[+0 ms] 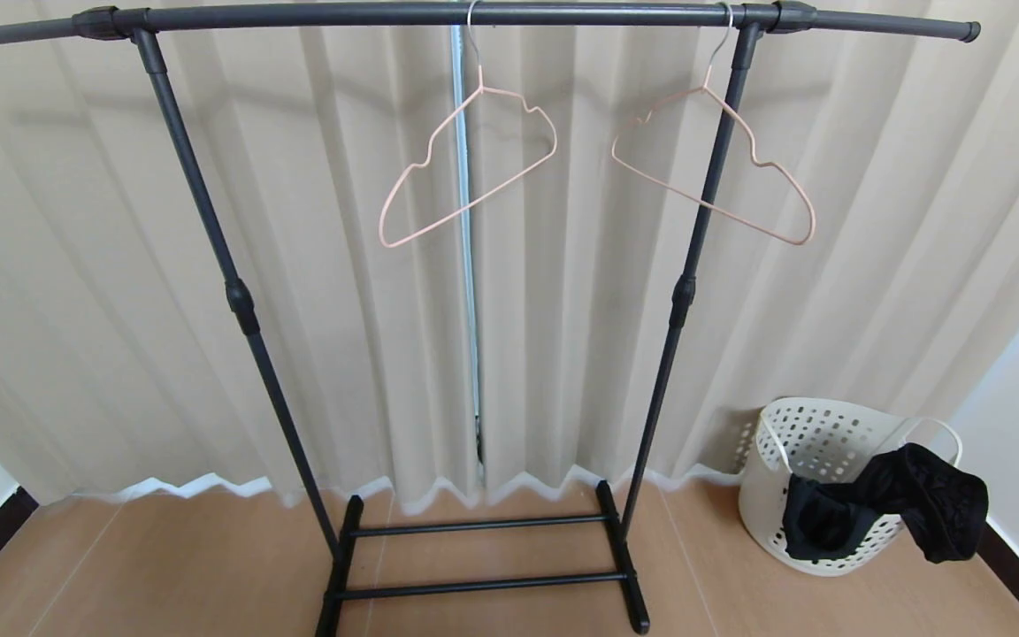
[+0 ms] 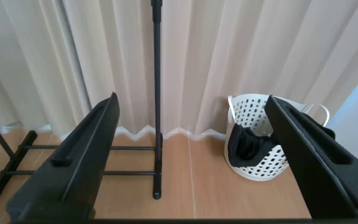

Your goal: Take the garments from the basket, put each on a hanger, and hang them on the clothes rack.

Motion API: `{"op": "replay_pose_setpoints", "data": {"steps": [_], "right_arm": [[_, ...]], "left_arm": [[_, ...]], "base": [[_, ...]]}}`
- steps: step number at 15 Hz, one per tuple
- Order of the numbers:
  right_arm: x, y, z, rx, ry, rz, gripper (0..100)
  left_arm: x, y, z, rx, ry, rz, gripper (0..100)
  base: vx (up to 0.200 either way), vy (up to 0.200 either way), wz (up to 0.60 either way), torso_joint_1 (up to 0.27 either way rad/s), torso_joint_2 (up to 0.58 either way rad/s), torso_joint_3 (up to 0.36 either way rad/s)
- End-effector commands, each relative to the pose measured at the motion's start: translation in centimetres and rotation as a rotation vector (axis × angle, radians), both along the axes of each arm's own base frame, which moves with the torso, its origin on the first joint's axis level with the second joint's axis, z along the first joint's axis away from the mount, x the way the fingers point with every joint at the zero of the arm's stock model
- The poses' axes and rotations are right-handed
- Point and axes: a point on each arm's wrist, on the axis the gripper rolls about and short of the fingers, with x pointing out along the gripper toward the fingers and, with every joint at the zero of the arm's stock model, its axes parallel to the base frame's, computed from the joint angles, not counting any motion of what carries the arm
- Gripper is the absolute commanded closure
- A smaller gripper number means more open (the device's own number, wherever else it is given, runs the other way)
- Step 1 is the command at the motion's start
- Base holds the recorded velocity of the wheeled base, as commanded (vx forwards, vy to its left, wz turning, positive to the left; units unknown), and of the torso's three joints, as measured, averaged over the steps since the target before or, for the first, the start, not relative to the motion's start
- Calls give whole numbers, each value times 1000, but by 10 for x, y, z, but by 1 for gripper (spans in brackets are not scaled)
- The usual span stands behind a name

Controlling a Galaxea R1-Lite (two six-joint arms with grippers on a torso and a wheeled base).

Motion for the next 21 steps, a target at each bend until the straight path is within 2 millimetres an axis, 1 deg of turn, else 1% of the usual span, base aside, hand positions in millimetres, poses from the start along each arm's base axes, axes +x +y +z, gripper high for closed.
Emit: {"op": "replay_pose_setpoints", "data": {"steps": [1,21], "right_arm": [[0,0,0,-1,1,-1,0],[0,0,0,-17,2,4,0]], "left_arm": [[0,0,0,0,1,0,0],[0,0,0,0,0,0,0]], "base": [[0,0,0,0,0,0],[0,0,0,0,0,0]]}}
